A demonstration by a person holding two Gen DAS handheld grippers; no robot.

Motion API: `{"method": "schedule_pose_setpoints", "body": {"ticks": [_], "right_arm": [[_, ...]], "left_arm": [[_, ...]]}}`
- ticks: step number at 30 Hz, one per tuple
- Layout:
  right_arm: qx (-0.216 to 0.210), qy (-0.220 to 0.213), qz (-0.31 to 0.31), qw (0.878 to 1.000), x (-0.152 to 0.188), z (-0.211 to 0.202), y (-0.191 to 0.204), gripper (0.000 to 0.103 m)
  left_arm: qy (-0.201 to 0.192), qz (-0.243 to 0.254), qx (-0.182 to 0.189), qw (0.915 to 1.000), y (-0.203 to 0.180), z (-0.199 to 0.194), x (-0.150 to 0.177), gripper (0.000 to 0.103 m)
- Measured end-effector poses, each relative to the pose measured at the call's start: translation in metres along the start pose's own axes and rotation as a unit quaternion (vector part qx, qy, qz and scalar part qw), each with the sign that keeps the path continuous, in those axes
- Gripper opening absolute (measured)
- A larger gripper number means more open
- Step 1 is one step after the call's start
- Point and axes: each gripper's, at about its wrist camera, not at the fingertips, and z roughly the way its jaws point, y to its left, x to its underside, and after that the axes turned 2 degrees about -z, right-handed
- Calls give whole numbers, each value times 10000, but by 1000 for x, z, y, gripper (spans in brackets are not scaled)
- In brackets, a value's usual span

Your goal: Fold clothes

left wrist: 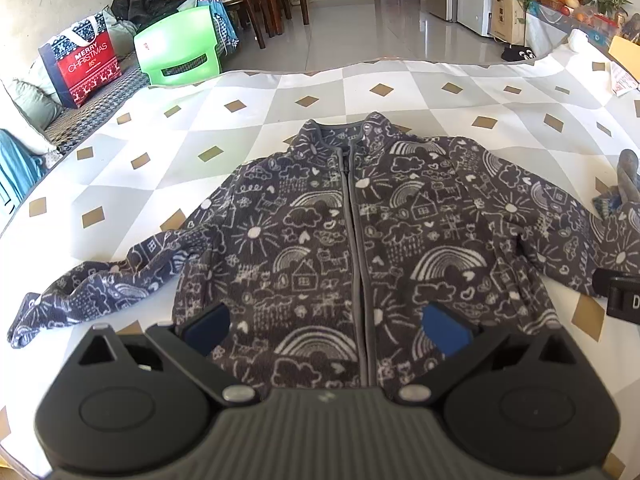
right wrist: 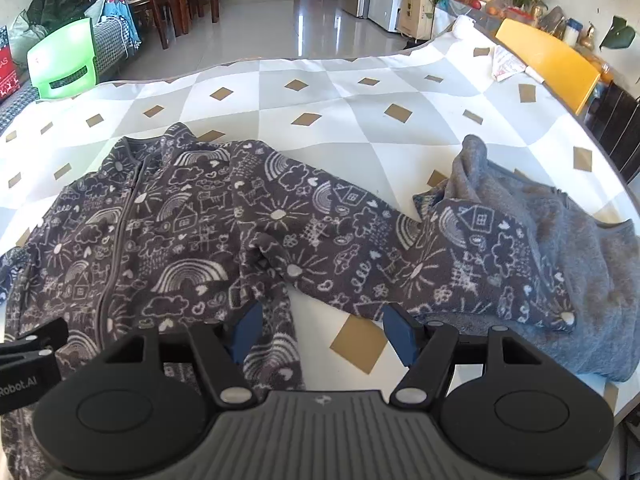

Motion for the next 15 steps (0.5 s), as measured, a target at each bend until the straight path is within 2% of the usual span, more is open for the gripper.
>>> {"method": "schedule_pose_setpoints", "body": {"ticks": [8, 15], "right_arm": [[87, 48, 96, 9999, -1, 4, -9, 65], [79, 181, 371, 9991, -5, 15, -32, 60]], "left_arm": [[46, 100, 19, 9999, -3, 6, 1, 103], [-113, 143, -36, 9998, -5, 7, -1, 103]]}}
